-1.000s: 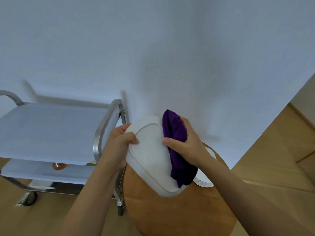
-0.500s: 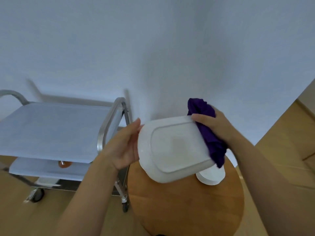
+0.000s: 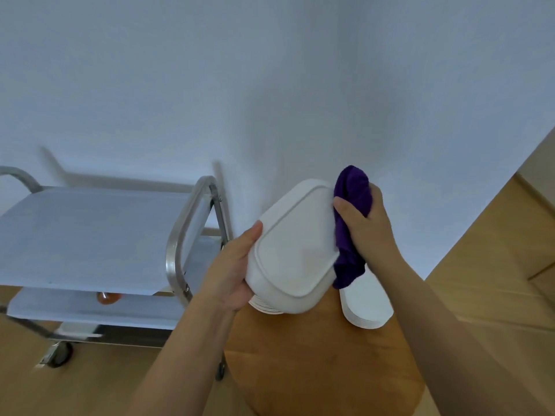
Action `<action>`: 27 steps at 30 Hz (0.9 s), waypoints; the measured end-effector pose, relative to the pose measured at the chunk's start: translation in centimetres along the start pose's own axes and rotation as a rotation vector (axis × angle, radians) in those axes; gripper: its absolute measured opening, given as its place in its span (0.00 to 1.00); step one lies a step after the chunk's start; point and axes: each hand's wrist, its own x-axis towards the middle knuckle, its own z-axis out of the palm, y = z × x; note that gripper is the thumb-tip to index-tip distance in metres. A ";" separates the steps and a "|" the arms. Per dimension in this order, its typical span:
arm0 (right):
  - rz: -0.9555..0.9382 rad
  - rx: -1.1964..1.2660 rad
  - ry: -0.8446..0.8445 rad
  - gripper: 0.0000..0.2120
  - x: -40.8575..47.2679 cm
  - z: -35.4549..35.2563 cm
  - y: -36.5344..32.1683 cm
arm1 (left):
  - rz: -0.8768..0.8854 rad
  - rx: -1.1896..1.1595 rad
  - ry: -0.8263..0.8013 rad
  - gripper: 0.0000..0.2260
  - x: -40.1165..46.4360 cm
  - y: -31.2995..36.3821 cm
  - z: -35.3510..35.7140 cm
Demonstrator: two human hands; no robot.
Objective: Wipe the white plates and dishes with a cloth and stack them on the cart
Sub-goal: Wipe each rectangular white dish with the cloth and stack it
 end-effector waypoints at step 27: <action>-1.037 -0.673 -0.435 0.22 -5.2 0.3 4.8 | 0.062 -0.037 0.074 0.18 -0.2 -0.1 -2.0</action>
